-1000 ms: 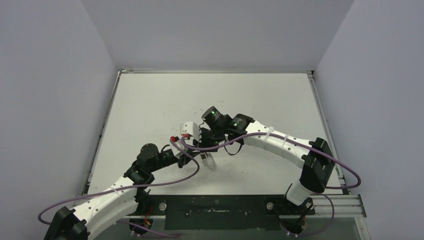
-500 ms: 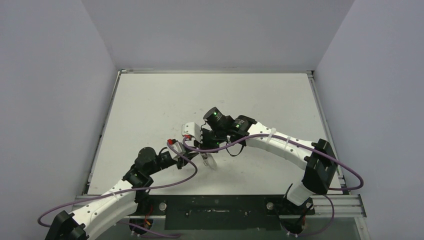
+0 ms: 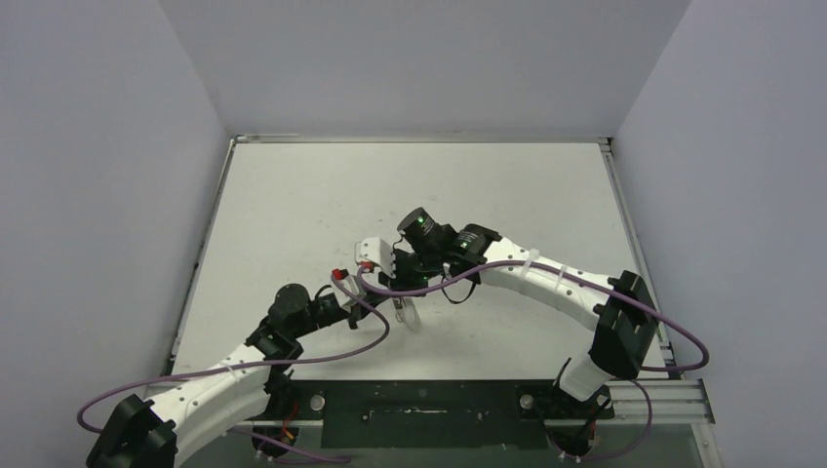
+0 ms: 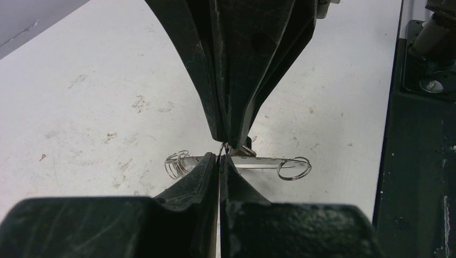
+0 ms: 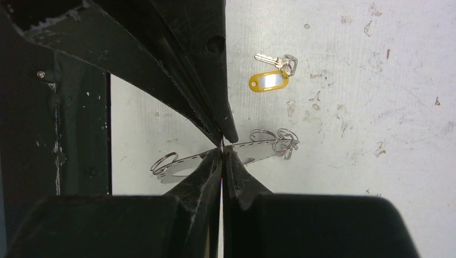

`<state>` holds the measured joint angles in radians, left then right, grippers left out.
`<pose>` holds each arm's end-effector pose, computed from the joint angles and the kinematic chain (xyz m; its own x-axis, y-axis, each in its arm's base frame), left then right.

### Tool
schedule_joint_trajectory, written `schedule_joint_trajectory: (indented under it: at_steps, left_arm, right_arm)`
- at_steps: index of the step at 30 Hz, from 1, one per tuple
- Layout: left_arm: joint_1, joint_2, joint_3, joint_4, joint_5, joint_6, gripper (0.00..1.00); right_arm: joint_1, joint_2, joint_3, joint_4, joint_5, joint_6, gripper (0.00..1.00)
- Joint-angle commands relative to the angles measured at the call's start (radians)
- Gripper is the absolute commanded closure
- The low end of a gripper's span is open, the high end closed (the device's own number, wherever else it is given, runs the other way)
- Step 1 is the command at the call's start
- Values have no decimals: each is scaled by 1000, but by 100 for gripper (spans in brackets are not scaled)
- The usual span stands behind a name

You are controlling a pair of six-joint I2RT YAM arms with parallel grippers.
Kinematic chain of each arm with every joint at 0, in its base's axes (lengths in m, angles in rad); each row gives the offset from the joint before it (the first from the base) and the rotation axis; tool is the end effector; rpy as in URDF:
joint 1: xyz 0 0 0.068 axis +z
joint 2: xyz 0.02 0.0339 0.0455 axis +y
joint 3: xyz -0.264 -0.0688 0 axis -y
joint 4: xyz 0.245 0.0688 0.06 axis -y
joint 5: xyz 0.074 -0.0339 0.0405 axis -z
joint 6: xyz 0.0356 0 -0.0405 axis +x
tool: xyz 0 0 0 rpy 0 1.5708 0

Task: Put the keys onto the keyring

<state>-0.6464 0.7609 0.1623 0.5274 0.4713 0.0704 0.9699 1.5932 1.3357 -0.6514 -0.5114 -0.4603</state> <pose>0.1263 -0.1156 0.1995 0.0065 0.0736 -0.9973 0.8999 0.4343 0.0379 0.1794 0.2925 0.2902 -0.0045 -0.6917 -0.7221 -0.9949 -0.0696 0.0728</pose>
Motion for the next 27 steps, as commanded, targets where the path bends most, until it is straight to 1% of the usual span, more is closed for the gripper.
schedule_joint_trajectory:
  at_steps: [1, 2, 3, 5, 7, 10, 11, 13, 17, 20, 22, 27]
  left_arm:
    - [1, -12, 19, 65, -2, 3, 100]
    - [1, -17, 13, 73, -4, 0, 100]
    - [1, -21, 3, 88, -8, -6, 100]
    - [2, -29, -18, 132, -25, -23, 100]
    - [1, -30, -38, 192, -45, -42, 100]
    - [1, -21, -67, 285, -65, -65, 100]
    - [-1, -15, -78, 322, -70, -65, 100]
    - [-1, -1, -97, 398, -84, -99, 100]
    - [-1, 22, -124, 523, -98, -106, 100]
    - [-1, 28, -127, 554, -96, -106, 100]
    - [0, 27, -126, 555, -95, -106, 100]
    - [-1, 17, -127, 547, -96, -106, 100]
  right_arm:
    - [-9, -20, 22, 27, -23, 11, 100]
    - [-19, -21, 20, 35, -23, 21, 100]
    - [-32, -22, 16, 52, -25, 37, 96]
    - [-75, -37, -6, 101, -41, 73, 80]
    - [-122, -69, -49, 176, -93, 112, 67]
    - [-182, -139, -159, 332, -177, 179, 51]
    - [-195, -158, -193, 380, -213, 191, 47]
    - [-209, -185, -243, 447, -262, 189, 44]
    - [-212, -193, -293, 502, -348, 164, 43]
    - [-212, -185, -302, 531, -390, 165, 46]
    - [-212, -177, -308, 559, -408, 180, 50]
    - [-212, -137, -293, 570, -405, 189, 66]
